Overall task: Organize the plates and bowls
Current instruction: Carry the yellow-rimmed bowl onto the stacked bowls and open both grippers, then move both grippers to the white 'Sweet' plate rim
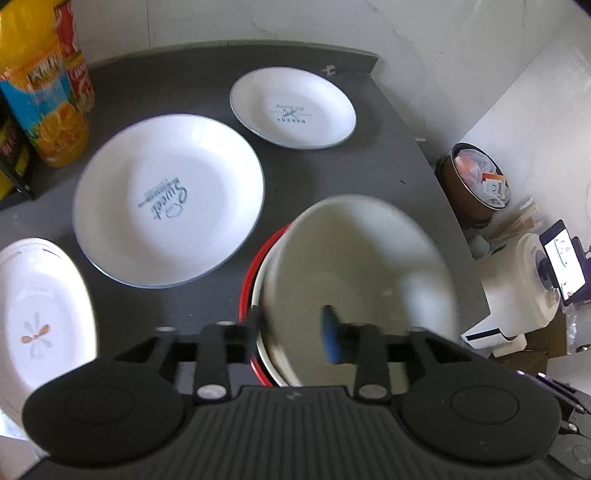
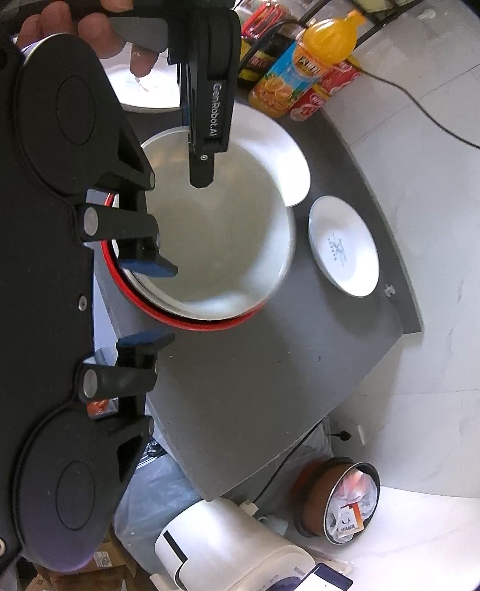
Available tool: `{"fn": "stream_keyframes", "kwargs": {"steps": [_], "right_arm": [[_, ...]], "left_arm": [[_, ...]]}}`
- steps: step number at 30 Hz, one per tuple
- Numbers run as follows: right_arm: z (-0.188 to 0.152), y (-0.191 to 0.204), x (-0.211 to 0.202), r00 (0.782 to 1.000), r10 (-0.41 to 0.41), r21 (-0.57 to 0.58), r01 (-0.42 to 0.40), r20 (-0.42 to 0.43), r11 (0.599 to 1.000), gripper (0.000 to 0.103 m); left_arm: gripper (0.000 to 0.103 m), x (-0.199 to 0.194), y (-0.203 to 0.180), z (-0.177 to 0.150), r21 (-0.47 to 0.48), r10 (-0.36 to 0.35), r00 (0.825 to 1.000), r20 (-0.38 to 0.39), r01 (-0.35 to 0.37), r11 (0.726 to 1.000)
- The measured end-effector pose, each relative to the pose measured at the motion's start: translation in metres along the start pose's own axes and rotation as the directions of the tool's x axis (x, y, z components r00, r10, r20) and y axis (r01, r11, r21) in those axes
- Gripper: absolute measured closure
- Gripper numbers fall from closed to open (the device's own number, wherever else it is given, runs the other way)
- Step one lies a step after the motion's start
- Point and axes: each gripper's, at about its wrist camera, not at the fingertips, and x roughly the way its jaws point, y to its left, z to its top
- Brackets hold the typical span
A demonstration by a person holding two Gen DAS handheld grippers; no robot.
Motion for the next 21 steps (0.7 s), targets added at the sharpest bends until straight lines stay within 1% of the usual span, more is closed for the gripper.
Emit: {"fn": "stream_keyframes", "kwargs": {"steps": [1,2,4,8,11,15,16,18,21], "right_arm": [[0.000,-0.001,-0.002,1.000,0.006,0.002,-0.006,0.005,1.000,0.068],[-0.001,-0.004,-0.004,1.000,0.017,0.006,-0.017,0.010,1.000,0.068],[-0.003,-0.007,-0.007,0.999,0.038,0.013,-0.038,0.016,0.999,0.068],[-0.003,-0.012,-0.014,0.996,0.088,0.022,-0.089,0.032,0.996,0.068],[-0.001,-0.013,-0.015,0.993,0.116,0.027,-0.117,0.036,0.993,0.068],[0.001,-0.011,-0.018,0.990,0.135,0.029,-0.136,0.036,0.990,0.068],[0.001,-0.009,-0.020,0.990,0.137,0.022,-0.138,0.035,0.990,0.067],[0.001,-0.005,-0.022,0.989,0.141,-0.001,-0.141,0.035,0.990,0.058],[0.002,0.002,-0.021,0.990,0.141,-0.034,-0.140,0.019,0.990,0.057]], "left_arm": [[0.048,-0.005,-0.001,-0.001,-0.001,0.009,1.000,0.020,-0.009,1.000],[0.045,-0.011,-0.001,-0.002,-0.007,0.019,0.999,0.041,-0.019,1.000],[0.041,-0.021,-0.002,-0.005,-0.017,0.029,0.998,0.060,-0.028,0.999],[0.039,-0.039,0.002,-0.011,-0.044,0.052,0.995,0.082,-0.049,0.998],[0.038,-0.049,0.007,-0.018,-0.059,0.087,0.992,0.093,-0.082,0.995],[0.037,-0.058,0.017,-0.023,-0.077,0.109,0.989,0.097,-0.101,0.992],[0.037,-0.060,0.021,-0.024,-0.089,0.108,0.989,0.100,-0.099,0.991],[0.037,-0.064,0.027,-0.025,-0.121,0.107,0.989,0.105,-0.094,0.988],[0.037,-0.069,0.036,-0.026,-0.148,0.104,0.988,0.113,-0.086,0.985]]}}
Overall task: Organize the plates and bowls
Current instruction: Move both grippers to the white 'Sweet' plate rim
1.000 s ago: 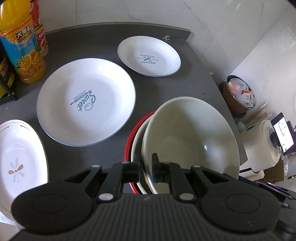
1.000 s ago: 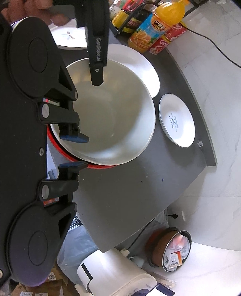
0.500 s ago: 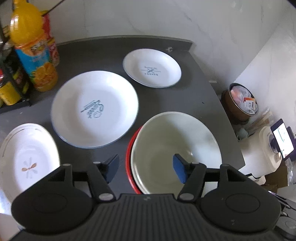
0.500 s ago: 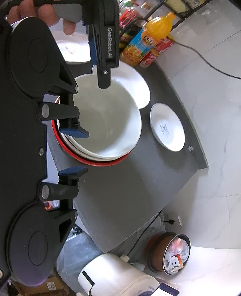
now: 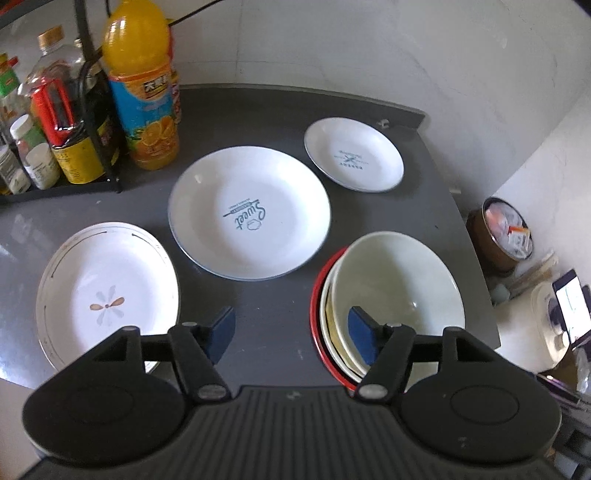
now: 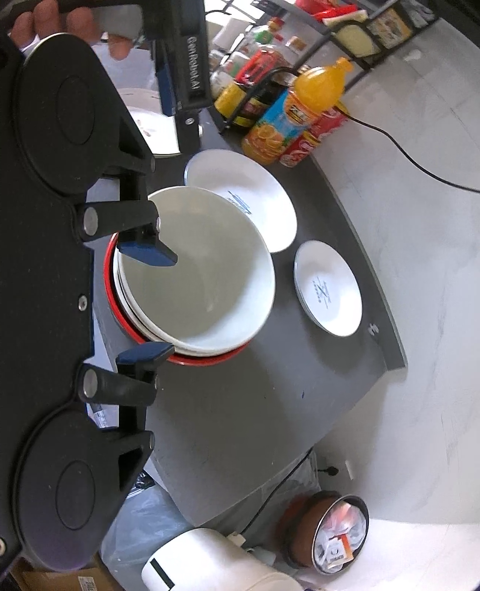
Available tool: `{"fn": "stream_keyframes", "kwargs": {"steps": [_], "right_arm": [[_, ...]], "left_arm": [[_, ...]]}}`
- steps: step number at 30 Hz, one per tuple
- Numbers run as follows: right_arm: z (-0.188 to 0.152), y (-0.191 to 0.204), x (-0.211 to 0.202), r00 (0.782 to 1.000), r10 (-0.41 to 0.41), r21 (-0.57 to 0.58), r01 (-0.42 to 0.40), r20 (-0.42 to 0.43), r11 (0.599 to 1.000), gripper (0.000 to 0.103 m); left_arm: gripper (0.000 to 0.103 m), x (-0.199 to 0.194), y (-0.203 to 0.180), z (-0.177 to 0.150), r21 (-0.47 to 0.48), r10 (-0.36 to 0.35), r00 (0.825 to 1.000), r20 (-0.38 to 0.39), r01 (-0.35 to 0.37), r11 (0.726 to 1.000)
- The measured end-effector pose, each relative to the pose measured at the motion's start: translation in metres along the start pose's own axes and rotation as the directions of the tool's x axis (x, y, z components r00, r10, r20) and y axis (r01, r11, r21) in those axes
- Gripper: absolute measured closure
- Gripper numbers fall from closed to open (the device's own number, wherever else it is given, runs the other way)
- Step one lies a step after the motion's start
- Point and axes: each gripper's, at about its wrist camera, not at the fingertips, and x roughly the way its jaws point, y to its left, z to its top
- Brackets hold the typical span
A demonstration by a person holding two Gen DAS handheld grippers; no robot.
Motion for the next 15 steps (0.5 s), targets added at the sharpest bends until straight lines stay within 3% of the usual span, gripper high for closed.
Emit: {"fn": "stream_keyframes", "kwargs": {"steps": [1,6,15], "right_arm": [[0.001,0.002,0.001,1.000,0.003,-0.006,-0.003,-0.003,1.000,0.057],[0.008,0.016,0.004,1.000,0.005,-0.026,-0.005,0.011,1.000,0.036],[0.040,0.038,0.027,0.999,-0.014,0.008,0.013,0.053,1.000,0.033]], "left_arm": [[0.037,-0.001,0.003,0.000,-0.006,0.000,1.000,0.005,0.000,1.000],[0.032,0.002,0.017,0.006,-0.030,0.016,1.000,0.017,-0.015,0.999],[0.028,0.017,0.050,0.039,-0.032,0.023,0.999,0.043,-0.021,0.999]]}}
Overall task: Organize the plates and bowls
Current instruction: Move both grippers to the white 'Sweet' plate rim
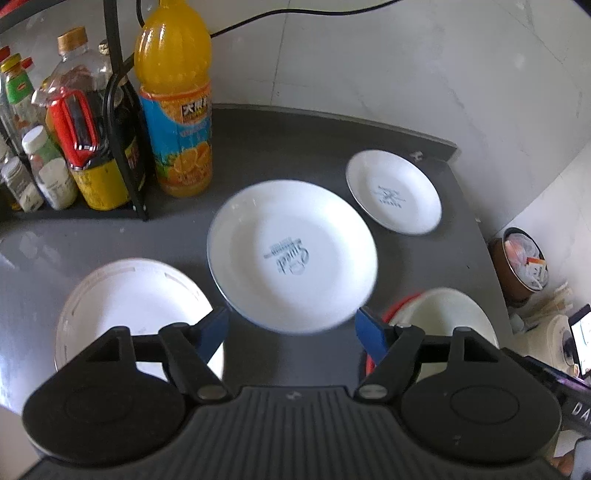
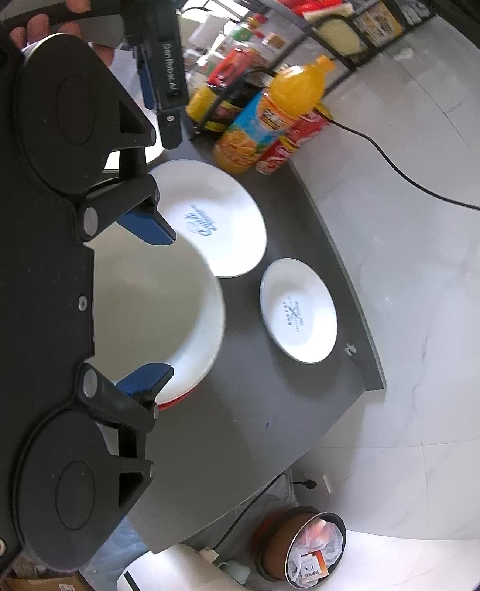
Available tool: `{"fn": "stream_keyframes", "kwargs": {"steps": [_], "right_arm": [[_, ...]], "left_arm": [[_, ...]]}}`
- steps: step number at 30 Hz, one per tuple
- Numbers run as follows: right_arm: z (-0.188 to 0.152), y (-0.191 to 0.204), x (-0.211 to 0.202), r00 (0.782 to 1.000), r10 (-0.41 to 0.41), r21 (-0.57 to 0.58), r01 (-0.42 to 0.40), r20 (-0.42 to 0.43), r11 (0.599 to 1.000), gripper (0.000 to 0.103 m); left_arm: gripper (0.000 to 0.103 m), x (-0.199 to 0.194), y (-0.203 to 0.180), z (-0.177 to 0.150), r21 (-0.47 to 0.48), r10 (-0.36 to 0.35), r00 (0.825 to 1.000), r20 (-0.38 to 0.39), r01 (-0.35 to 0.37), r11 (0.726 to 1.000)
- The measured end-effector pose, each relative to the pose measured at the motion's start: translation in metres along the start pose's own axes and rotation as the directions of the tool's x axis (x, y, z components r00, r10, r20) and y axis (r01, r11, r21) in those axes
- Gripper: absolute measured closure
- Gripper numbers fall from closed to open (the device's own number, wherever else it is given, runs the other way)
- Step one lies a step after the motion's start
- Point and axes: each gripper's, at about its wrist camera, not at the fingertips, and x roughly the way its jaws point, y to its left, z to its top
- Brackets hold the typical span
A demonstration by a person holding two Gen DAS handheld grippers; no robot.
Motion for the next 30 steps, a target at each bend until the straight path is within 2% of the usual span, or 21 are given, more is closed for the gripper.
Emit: {"fn": "stream_keyframes", "kwargs": {"steps": [6,13,15,17,30], "right_arm": [[0.022,0.020,0.018,1.000,-0.022,0.010,0.022,0.017,1.000,0.031],[0.042,0.042,0.040,0.999,-0.031,0.012,0.031,0.014,0.999,0.031],[0.047,0.047,0.048,0.999,-0.033,0.008,0.033,0.006,0.999,0.024],[0.051,0.052,0.055,0.999,-0.035,0.003,0.035,0.003,0.999,0.022],[0.081,0.078,0.123,0.993,-0.059,0.002,0.060,-0.099,0.998,0.023]], "left_arm": [[0.027,0.011,0.026,0.027,-0.013,-0.002,1.000,0.031,0.002,1.000],[0.027,0.030,0.055,0.051,-0.064,0.007,1.000,0.014,-0.006,0.998],[0.027,0.036,0.061,0.055,-0.070,0.003,1.000,0.009,-0.003,0.998],[0.027,0.042,0.068,0.059,-0.076,0.007,1.000,0.000,-0.007,0.997],[0.027,0.086,0.091,0.082,-0.074,0.020,0.998,-0.060,-0.024,0.997]]}}
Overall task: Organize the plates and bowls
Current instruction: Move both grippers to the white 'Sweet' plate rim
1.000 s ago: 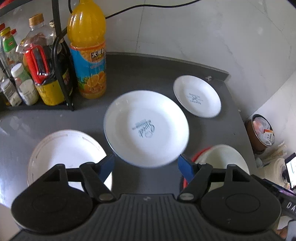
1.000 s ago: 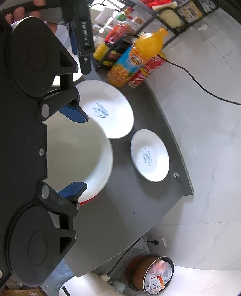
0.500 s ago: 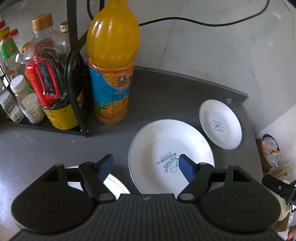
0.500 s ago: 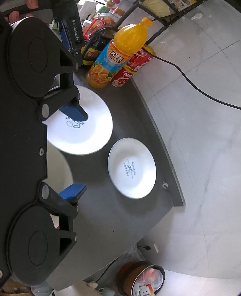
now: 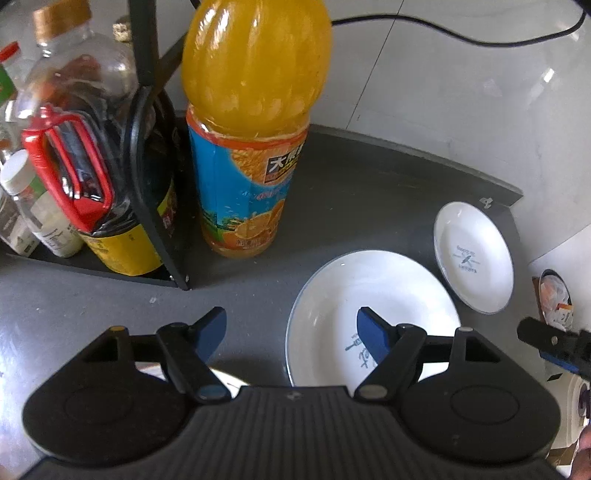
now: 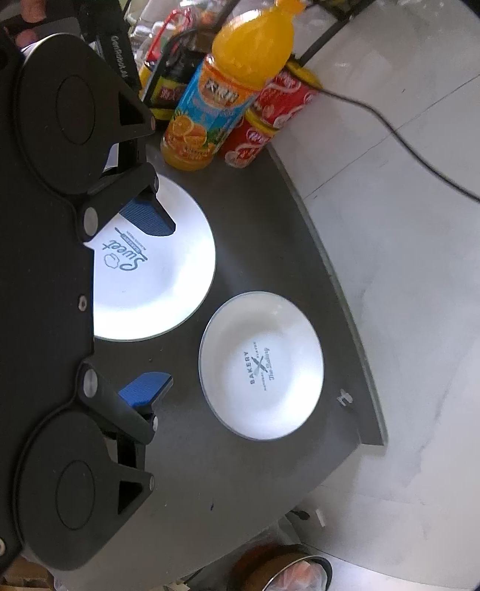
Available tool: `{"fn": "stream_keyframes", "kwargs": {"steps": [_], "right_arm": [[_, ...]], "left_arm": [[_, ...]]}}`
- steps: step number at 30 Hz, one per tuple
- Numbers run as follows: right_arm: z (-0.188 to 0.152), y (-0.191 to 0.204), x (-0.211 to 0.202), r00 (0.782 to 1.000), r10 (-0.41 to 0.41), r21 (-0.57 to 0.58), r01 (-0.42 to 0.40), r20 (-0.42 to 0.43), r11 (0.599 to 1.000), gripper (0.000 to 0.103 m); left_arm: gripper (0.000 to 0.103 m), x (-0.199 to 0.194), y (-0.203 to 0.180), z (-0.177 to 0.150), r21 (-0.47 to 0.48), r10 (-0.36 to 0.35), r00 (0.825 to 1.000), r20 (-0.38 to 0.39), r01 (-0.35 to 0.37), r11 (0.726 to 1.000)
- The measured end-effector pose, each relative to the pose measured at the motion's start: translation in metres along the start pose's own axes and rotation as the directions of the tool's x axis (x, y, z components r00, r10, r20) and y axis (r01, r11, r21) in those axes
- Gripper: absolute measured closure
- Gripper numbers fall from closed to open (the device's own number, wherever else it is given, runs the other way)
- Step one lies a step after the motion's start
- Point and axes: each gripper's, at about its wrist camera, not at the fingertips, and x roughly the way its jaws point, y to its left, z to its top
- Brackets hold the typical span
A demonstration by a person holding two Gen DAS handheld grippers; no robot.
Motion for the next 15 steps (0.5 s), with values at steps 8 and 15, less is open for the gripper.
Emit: {"fn": "stream_keyframes", "kwargs": {"steps": [8,15], "right_arm": [[0.008,-0.001,0.049,0.994,-0.037,0.056,0.043,-0.107,0.998,0.027],[0.005,-0.002,0.085,0.977,-0.109,0.048,0.120,-0.181,0.992,0.035]], "left_arm": [[0.027,0.027,0.014,0.007,-0.022,0.022,0.999,-0.041,-0.023,0.999],[0.030,0.061,0.024,0.012,-0.035,-0.005,0.993,-0.120,0.000,0.999]]}}
